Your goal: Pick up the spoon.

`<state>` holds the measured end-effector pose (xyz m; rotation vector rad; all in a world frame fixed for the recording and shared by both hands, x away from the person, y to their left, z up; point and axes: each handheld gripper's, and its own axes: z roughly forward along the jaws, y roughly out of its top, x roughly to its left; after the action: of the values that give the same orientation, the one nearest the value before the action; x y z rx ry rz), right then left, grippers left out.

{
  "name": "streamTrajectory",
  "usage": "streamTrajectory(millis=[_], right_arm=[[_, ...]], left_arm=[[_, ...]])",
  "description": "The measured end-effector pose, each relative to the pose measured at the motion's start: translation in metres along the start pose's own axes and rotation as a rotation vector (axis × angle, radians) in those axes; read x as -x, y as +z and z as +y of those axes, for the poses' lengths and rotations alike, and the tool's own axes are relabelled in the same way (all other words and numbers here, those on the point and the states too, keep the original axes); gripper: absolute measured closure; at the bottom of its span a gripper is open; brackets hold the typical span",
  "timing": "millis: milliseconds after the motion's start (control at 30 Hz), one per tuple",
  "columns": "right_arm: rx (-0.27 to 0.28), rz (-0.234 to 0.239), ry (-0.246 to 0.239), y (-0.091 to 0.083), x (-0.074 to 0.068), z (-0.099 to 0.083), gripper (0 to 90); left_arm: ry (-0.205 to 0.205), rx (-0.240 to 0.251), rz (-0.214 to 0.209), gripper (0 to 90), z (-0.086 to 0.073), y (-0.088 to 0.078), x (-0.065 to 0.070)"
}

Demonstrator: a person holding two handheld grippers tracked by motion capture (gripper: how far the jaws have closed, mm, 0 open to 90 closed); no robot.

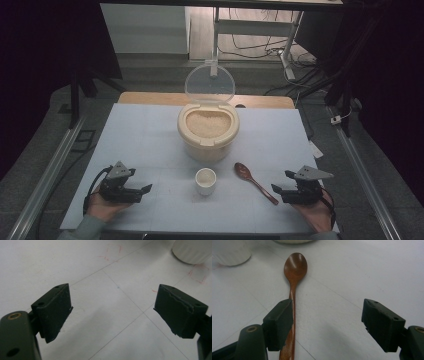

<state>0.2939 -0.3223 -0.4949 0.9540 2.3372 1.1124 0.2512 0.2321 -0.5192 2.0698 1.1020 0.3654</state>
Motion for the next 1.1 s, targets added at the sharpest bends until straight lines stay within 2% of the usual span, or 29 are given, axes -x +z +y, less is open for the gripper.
streamTrajectory(millis=[500, 733, 867, 900, 1033, 1100], right_arm=[[-0.019, -0.014, -0.002, -0.001, 0.0, 0.001, 25.3], [-0.024, 0.001, 0.001, -0.002, -0.001, 0.005, 27.0], [-0.031, 0.004, 0.001, -0.006, -0.003, 0.013, 28.3], [-0.05, 0.008, -0.002, -0.01, -0.004, 0.023, 29.2], [-0.087, 0.025, 0.008, -0.011, -0.006, 0.037, 30.1], [-0.123, 0.031, 0.007, -0.009, -0.007, 0.045, 30.2]], left_arm=[[0.003, -0.003, 0.018, 14.1, -0.002, 0.0, 0.0], [0.006, -0.004, 0.02, 14.0, -0.002, 0.0, 0.0], [0.009, -0.002, 0.021, 14.1, -0.002, -0.001, 0.001], [0.008, 0.0, 0.02, 14.1, -0.003, -0.001, 0.0], [0.01, 0.002, 0.019, 14.1, -0.003, -0.002, 0.0], [0.011, 0.001, 0.017, 14.1, -0.004, -0.002, 0.0]])
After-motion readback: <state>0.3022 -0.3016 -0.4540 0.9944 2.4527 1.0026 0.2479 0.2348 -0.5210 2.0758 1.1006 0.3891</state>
